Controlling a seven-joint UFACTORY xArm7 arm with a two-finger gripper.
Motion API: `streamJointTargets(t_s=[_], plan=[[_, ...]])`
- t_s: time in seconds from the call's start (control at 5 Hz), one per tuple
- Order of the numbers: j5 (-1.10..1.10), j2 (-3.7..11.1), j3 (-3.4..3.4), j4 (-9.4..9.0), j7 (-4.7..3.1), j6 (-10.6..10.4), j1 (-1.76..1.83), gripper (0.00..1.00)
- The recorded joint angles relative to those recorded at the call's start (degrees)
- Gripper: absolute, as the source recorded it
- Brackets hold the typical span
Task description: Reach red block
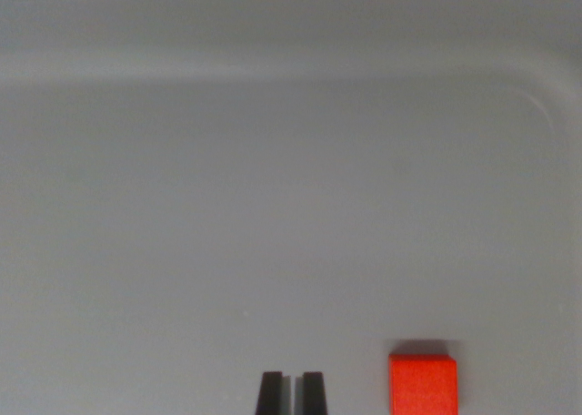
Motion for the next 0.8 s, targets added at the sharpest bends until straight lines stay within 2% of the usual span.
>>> streamJointTargets(t_s=[0.2, 0.4, 0.6, 0.8], plan=[[0.05, 0.68, -0.33, -2.00, -0.26, -2.52, -0.34, 0.00], [0.05, 0.68, -0.33, -2.00, -0.26, -2.52, -0.34, 0.00], [0.11, 1.38, -0.68, -4.07, -0.53, -5.14, -0.70, 0.00], [0.11, 1.38, -0.68, -4.07, -0.53, -5.14, -0.70, 0.00]])
